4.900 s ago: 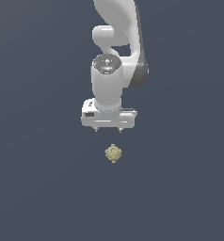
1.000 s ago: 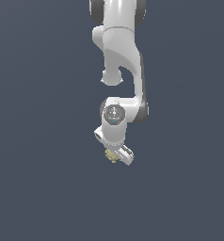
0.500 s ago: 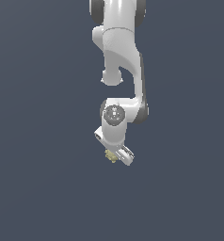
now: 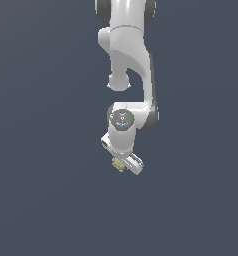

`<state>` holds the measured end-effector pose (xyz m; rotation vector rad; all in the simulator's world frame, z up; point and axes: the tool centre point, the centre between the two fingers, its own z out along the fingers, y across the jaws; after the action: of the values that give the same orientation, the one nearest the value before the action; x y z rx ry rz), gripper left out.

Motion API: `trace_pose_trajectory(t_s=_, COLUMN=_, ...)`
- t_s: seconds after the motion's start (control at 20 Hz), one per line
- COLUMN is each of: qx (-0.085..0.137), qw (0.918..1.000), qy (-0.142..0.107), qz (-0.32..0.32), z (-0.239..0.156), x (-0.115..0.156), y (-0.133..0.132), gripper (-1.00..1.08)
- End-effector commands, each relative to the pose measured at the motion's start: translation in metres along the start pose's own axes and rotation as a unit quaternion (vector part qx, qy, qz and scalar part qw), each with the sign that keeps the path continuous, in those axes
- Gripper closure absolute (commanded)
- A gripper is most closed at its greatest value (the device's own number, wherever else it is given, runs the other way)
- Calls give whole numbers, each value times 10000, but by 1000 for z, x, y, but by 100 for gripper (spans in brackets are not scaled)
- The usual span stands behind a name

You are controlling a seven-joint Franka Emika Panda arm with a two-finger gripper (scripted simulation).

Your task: Pick up the object and move it to a goal position.

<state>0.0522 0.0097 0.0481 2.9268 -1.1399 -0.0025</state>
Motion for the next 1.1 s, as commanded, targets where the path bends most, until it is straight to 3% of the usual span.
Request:
trace_pose_trajectory(t_s=0.0, qx=5, qw=10000, qy=5, qz=-2, z=-10, x=-2, y=-1, gripper=108)
trace_pose_trajectory(t_s=0.4, qx=7, qw=10000, qy=3, qz=1, z=-67, x=-18, y=-7, gripper=108)
trace_pose_trajectory(t_s=1.05, qx=4, qw=10000, qy=7, qz=5, z=-213, x=-54, y=-22, gripper=108)
